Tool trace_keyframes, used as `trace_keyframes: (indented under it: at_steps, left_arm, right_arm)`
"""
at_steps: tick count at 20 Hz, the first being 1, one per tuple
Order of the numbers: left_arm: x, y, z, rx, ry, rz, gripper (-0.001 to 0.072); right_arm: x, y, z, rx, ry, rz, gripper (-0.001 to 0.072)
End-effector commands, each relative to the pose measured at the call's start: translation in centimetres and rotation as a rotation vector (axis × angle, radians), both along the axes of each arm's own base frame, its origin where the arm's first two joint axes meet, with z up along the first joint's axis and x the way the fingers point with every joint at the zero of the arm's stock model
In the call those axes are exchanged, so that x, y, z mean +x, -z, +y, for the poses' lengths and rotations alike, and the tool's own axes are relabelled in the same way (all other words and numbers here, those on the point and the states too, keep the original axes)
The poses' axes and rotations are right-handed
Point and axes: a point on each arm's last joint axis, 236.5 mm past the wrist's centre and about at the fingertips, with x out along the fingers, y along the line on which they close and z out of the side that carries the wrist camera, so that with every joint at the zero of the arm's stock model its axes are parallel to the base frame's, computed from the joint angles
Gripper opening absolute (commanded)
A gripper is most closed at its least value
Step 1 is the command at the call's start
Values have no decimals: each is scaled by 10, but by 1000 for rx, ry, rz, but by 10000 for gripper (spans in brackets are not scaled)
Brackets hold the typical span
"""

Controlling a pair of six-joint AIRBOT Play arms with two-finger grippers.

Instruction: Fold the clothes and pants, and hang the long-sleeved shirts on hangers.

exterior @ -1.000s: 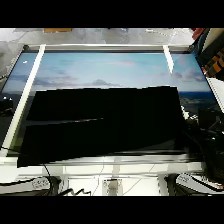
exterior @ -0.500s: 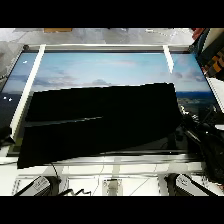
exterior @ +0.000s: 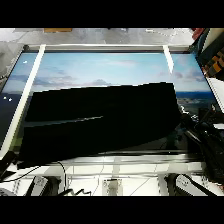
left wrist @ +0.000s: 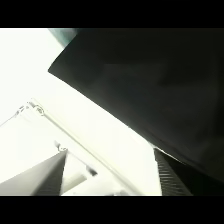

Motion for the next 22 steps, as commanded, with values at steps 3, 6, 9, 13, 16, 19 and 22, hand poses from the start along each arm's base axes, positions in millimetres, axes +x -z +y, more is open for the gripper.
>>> trace_keyframes:
  at_steps: [3, 6, 9, 13, 16, 19, 22]
  left_arm:
    - [2, 27, 15, 93, -64, -58, 641]
    - [14, 36, 14, 91, -110, -109, 641]
    - [38, 43, 11, 33, -181, -190, 641]
    - [33, 62, 1, -47, -171, -150, 527]
    - [34, 61, 2, -49, -171, -150, 34]
    - [39, 44, 11, -12, -116, -181, 9]
    - [47, 7, 26, 69, -22, -230, 10]
  right_arm:
    - [0, 0, 1, 2, -4, 1, 27]
    - [0, 0, 1, 2, -4, 0, 27]
    - [0, 0, 1, 2, -4, 0, 27]
    - [0, 0, 1, 3, -4, 1, 27]
    - [0, 0, 2, 3, -5, 1, 27]
    - [-1, 0, 3, 6, -9, 3, 27]
    - [1, -9, 2, -12, -29, -11, 26]
